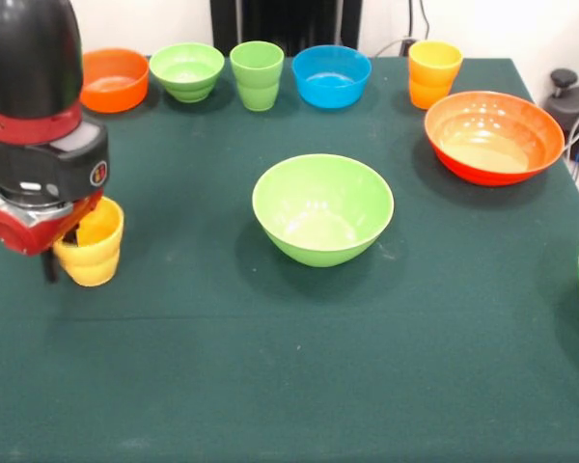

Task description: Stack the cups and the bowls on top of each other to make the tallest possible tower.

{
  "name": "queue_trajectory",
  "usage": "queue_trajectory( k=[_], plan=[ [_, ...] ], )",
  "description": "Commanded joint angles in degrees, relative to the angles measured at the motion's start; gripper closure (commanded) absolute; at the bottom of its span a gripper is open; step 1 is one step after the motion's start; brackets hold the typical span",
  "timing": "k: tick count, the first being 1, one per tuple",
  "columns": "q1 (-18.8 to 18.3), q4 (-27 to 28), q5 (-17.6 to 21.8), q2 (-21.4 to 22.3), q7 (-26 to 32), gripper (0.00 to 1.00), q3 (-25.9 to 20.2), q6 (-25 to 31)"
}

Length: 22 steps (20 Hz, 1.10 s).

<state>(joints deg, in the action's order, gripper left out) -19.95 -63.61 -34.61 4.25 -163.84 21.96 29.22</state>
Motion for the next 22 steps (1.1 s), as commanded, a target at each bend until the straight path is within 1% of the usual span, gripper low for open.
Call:
queue_trajectory(
  k=[1, 2, 8, 10, 11, 12, 15, 18, 22],
  plan=[
    [-0.84, -0.48, 9.45, -14.80, 4.32, 0.00, -5.01, -13.84],
    [-1.67, -0.75, 9.66, -14.45, 4.82, 0.00, -6.34, -13.54],
    [-0.08, 0.13, 10.54, -15.48, 2.61, 0.00, -3.69, -13.86],
    [1.76, 1.57, 10.45, -16.89, 1.13, 0.00, -0.18, -12.98],
    [3.75, 3.13, 10.20, -18.63, -0.51, 0.00, 3.84, -12.21],
    [5.23, 4.14, 9.60, -20.04, -1.89, 1.00, 6.96, -11.56],
    [7.90, 5.80, 8.17, -22.81, -5.73, 1.00, 12.86, -9.32],
    [8.61, 5.28, 6.73, -23.23, -7.16, 1.00, 13.77, -8.92],
    [6.81, 2.84, 5.79, -20.80, -5.04, 1.00, 8.73, -10.45]
  ],
)
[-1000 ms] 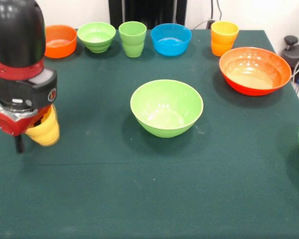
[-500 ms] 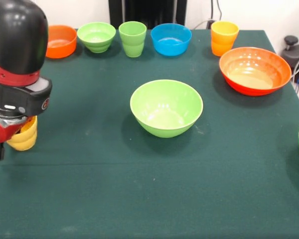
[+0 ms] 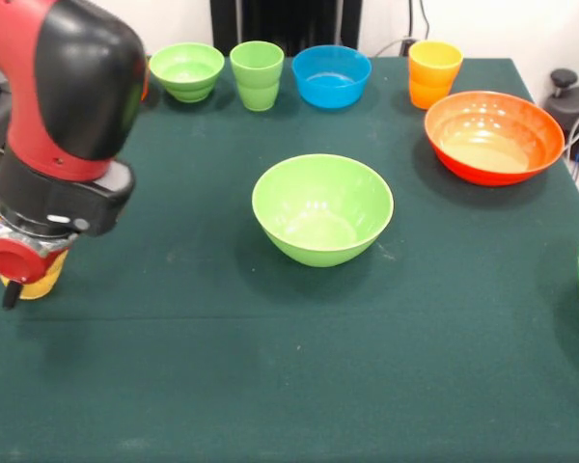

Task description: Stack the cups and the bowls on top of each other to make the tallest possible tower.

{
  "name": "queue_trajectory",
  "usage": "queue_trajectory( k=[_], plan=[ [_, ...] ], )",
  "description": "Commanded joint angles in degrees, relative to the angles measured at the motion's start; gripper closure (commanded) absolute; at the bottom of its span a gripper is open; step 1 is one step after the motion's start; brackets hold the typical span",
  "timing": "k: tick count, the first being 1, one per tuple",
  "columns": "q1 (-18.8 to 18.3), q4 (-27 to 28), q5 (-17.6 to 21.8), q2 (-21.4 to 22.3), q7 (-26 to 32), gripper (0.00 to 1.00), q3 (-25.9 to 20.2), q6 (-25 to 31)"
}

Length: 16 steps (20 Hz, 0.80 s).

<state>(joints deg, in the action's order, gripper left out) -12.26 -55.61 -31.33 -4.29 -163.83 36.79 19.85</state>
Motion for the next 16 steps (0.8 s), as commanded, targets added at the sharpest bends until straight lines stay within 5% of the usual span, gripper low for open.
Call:
queue_trajectory(
  k=[1, 4, 7, 8, 10, 12, 16],
  plan=[
    [-2.45, -6.49, 2.53, -10.64, -3.24, 1.00, -9.59, -1.64],
    [-4.30, -8.08, 2.54, -8.89, -1.37, 1.00, -13.32, -2.21],
    [-2.83, -6.97, 1.67, -10.23, -4.20, 1.00, -10.40, -1.17],
    [-1.21, -5.67, 1.50, -11.90, -6.10, 0.00, -6.97, -0.68],
    [2.81, -2.26, 0.77, -16.94, -10.85, 0.00, 2.85, 1.02],
    [3.03, -2.10, 0.23, -17.29, -11.25, 0.00, 3.38, 1.24],
    [-2.44, -7.02, 0.99, -10.72, -2.82, 0.00, -9.77, -2.61]
  ],
)
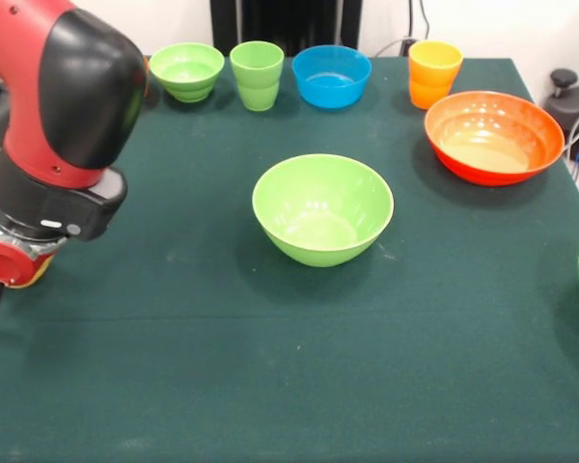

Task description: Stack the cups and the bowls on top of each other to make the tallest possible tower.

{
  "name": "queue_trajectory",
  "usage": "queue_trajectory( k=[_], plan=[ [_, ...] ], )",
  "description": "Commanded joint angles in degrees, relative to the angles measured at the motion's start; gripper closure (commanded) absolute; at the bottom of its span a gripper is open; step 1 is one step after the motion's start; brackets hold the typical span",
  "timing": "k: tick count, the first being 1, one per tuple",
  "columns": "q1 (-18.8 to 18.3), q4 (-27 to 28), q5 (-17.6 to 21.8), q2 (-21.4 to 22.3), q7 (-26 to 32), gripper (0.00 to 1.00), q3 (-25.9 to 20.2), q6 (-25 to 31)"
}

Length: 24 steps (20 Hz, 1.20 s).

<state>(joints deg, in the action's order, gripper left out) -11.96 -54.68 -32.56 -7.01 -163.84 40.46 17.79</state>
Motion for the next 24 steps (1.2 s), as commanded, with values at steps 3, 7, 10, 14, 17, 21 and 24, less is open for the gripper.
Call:
queue_trajectory(
  k=[3, 7, 10, 14, 17, 21, 24],
  plan=[
    [-6.45, -11.31, 4.69, -4.15, 2.36, 0.00, -20.16, -3.53],
    [-6.13, -11.19, 7.48, -3.44, 4.52, 0.00, -18.84, -2.82],
    [-7.43, -11.87, 7.91, -2.25, 5.45, 0.00, -20.78, -1.38],
    [-9.44, -12.75, 9.27, -1.10, 6.68, 0.00, -22.97, -1.22],
    [-10.23, -13.99, 9.62, -0.02, 5.82, 0.00, -24.38, -1.59],
    [-12.05, -16.75, 7.90, 1.89, 3.70, 0.00, -28.23, -0.97],
    [-13.84, -19.25, 6.89, 3.88, 3.46, 0.00, -31.47, -0.11]
  ],
)
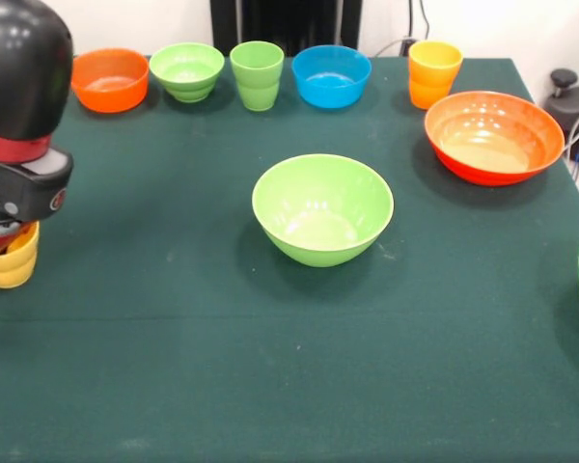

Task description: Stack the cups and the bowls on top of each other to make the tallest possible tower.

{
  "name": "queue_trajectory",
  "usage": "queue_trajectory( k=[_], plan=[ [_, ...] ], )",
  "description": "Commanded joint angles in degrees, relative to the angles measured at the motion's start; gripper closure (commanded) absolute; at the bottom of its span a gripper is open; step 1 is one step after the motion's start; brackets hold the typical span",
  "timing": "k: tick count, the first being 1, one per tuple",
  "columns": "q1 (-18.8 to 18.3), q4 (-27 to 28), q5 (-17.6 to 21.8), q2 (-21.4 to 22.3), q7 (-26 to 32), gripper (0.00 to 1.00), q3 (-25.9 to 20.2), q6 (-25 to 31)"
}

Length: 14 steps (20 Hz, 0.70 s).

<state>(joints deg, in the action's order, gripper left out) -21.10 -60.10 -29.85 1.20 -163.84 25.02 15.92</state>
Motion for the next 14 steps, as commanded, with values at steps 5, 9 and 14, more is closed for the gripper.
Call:
queue_trajectory(
  k=[5, 9, 14],
  plan=[
    [-5.48, -16.15, 2.19, -2.15, 1.03, 0.00, -18.36, 4.99],
    [-4.48, -17.14, 1.51, -1.18, -1.33, 0.00, -17.86, 5.96],
    [-4.48, -20.16, 0.40, 0.74, -2.97, 0.00, -19.35, 5.27]
  ],
)
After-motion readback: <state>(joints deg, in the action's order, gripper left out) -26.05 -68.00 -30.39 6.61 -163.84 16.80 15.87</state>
